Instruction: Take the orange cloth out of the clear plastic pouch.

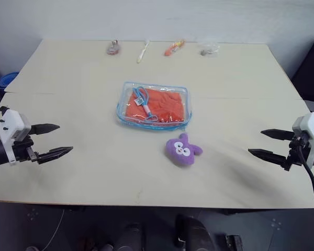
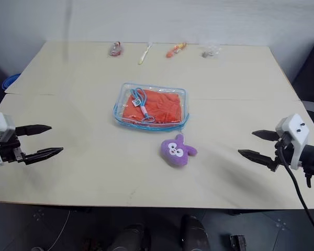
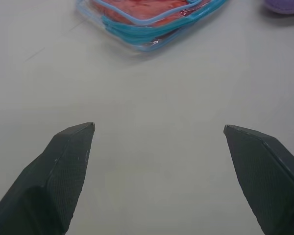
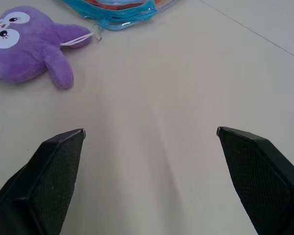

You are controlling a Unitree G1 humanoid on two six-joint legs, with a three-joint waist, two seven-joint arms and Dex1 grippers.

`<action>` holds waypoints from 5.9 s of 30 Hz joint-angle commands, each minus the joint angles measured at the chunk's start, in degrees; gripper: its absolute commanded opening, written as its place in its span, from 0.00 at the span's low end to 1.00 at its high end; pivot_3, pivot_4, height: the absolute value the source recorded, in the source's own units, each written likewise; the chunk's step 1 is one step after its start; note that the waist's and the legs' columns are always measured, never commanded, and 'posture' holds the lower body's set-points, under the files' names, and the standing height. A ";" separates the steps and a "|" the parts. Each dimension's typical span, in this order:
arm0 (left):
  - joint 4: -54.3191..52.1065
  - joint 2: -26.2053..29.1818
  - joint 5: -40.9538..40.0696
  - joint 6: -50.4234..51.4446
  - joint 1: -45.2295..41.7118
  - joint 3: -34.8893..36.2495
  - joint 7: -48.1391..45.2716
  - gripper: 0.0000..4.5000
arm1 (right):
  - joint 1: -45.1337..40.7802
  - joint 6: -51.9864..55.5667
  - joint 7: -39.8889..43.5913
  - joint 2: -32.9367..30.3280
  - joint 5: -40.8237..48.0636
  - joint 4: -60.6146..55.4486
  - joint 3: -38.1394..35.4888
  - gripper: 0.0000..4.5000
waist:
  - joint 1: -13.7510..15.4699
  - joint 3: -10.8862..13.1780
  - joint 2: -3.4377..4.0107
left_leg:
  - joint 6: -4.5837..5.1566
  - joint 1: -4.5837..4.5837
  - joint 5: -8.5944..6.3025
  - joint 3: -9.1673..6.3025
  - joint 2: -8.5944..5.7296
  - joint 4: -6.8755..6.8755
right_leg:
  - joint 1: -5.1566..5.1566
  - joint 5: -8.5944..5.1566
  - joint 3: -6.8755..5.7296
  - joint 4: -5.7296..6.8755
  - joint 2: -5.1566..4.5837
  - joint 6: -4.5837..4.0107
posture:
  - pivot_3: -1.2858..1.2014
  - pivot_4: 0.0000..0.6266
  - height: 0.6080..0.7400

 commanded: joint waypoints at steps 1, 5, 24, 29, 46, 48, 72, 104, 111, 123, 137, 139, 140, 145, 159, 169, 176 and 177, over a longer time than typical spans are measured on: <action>0.06 0.37 0.12 -1.32 -0.37 1.65 0.22 1.00 | -0.75 -0.73 -0.20 -0.94 -0.12 -0.49 -1.34 1.00 | -0.01 0.00 0.00 | 0.00 0.00 0.00 0.00 0.00 0.00 | 0.00 0.00 0.00 0.00 0.00 0.00 | 0.52 0.24 1.00; 0.05 0.08 0.61 -0.25 -0.92 1.54 2.73 1.00 | -0.91 -0.83 -0.24 -0.86 -0.37 -0.55 -1.17 1.00 | 0.00 0.00 0.00 | -0.01 0.00 0.00 0.01 0.01 0.00 | 0.00 0.00 0.00 0.00 0.00 0.00 | 0.52 0.24 1.00; -2.07 -0.39 -0.76 2.80 -2.09 -0.78 2.10 1.00 | -1.17 1.63 -1.56 0.15 0.93 -2.00 -1.73 1.00 | 0.00 0.00 0.00 | -0.01 0.00 0.00 0.10 0.00 0.01 | 0.00 0.00 0.00 0.01 0.00 0.00 | 0.52 0.24 1.00; -3.73 -0.51 -1.86 3.97 -2.09 -0.98 1.88 1.00 | -1.15 1.46 -2.36 0.26 0.84 -2.19 -1.36 1.00 | -0.01 0.00 0.00 | -0.01 0.00 0.00 0.14 0.01 0.01 | 0.00 0.00 0.00 0.01 0.01 0.00 | 0.52 0.24 1.00; -18.21 0.44 -19.69 27.66 -12.71 -1.32 7.38 1.00 | -35.58 23.05 -43.14 38.45 -0.72 -9.03 24.59 0.87 | -2.10 0.00 0.02 | -0.17 -0.08 -0.02 0.02 -0.05 0.00 | -0.43 -0.01 0.19 0.30 0.13 -0.18 | 0.52 0.24 1.00; -17.40 0.94 -17.19 25.65 -10.92 -1.48 6.74 1.00 | -38.93 21.66 -45.29 43.32 -3.70 -3.27 27.66 0.72 | -2.59 0.00 0.02 | -0.17 -0.09 -0.01 0.02 -0.23 -0.01 | -0.48 -0.01 0.22 0.34 0.13 -0.18 | 0.52 0.24 1.00; -17.13 -0.53 -13.74 21.15 -7.73 0.37 9.63 1.00 | -58.11 -4.28 -39.69 65.18 -22.17 47.55 35.27 0.57 | -6.20 0.02 0.05 | -0.25 -0.11 0.03 -0.18 -0.26 -0.20 | -0.64 -0.07 0.17 0.58 0.15 -0.28 | 0.52 0.24 1.00; -17.85 -16.70 -14.46 20.26 -30.95 -24.02 5.16 1.00 | -21.38 45.95 -38.75 23.01 -10.62 -24.75 -3.40 0.00 | -1.38 0.00 0.00 | -0.13 -0.60 0.05 -0.08 -0.49 0.13 | -0.81 -0.04 0.31 0.55 -0.01 -0.22 | 0.52 0.24 1.00; -14.82 -22.90 -13.06 18.83 -38.18 -28.66 2.85 1.00 | -7.22 40.36 -41.00 24.10 -12.14 -23.17 -9.35 0.00 | -1.46 0.00 0.01 | -0.13 -0.05 0.07 0.75 -0.44 -0.10 | -0.80 -0.02 0.90 0.70 0.05 -0.18 | 0.52 0.24 1.00; -12.43 -24.33 -10.49 16.81 -38.54 -29.40 0.20 1.00 | -2.38 31.00 -39.61 19.96 -12.15 -18.74 -10.99 0.73 | -1.11 0.00 0.01 | -0.11 -0.08 0.08 0.86 -0.47 -0.05 | -0.79 -0.01 0.89 0.68 0.05 -0.17 | 0.52 0.24 1.00; 13.53 -9.42 17.55 -20.47 -38.12 -34.47 -8.11 1.00 | -15.35 25.97 -15.10 6.11 10.41 -34.55 6.19 0.98 | -0.72 0.05 -0.03 | -0.14 -0.10 0.06 0.86 -0.23 -0.03 | -0.78 0.00 0.87 0.47 0.33 -0.16 | 0.52 0.24 1.00; 20.25 -10.20 21.11 -25.48 -41.66 -35.34 -6.82 1.00 | -18.26 25.61 -16.07 6.60 10.31 -34.45 9.56 0.98 | 0.27 0.07 -0.09 | -0.08 -0.27 0.04 0.74 -0.30 0.06 | -0.77 0.04 0.76 0.35 0.28 -0.10 | 0.52 0.24 1.00; 22.93 -10.65 22.78 -28.18 -43.17 -36.00 -6.48 1.00 | -19.77 25.65 -16.52 6.99 10.68 -34.04 10.71 0.98 | 0.44 0.07 -0.10 | -0.03 -0.38 0.01 0.71 -0.32 0.14 | -0.77 0.05 0.72 0.33 0.27 -0.07 | 0.52 0.24 1.00; 33.54 -14.33 27.94 -36.51 -49.54 -38.02 -4.85 1.00 | -22.90 26.70 -16.95 7.68 15.24 -33.49 11.37 0.98 | 0.36 0.07 -0.10 | 0.26 -0.88 -0.09 0.47 -0.59 0.44 | -0.85 0.18 0.30 0.17 -0.01 0.15 | 0.52 0.24 1.00; 57.90 -22.36 42.50 -50.51 -60.97 -43.78 9.01 0.79 | -21.50 26.55 -20.73 5.52 17.41 -34.48 9.05 1.00 | 0.10 0.10 -0.19 | 0.39 -1.04 -0.15 0.42 -0.61 0.73 | -0.87 0.27 0.08 0.17 -0.08 0.32 | 0.52 0.24 1.00; 60.86 -22.84 43.85 -52.77 -61.83 -43.33 11.12 0.07 | -19.90 26.30 -22.34 4.74 18.44 -34.67 7.93 1.00 | 0.14 0.10 -0.20 | 0.40 -1.05 -0.15 0.41 -0.61 0.79 | -0.87 0.28 0.08 0.22 -0.10 0.33 | 0.52 0.24 1.00; 53.88 -21.48 39.68 -53.44 -56.83 -41.17 5.18 0.01 | -17.72 25.46 -21.01 3.05 18.12 -34.46 6.82 1.00 | 0.07 0.10 -0.20 | 0.40 -1.05 -0.15 0.42 -0.61 0.79 | -0.87 0.28 0.08 0.22 -0.10 0.33 | 0.52 0.24 1.00; 51.44 -20.75 38.62 -53.03 -55.56 -40.63 4.00 0.01 | -17.16 25.20 -20.61 2.61 17.96 -34.45 6.66 1.00 | 0.05 0.10 -0.20 | 0.40 -1.05 -0.15 0.40 -0.58 0.79 | -0.87 0.28 0.07 0.22 -0.09 0.33 | 0.52 0.24 1.00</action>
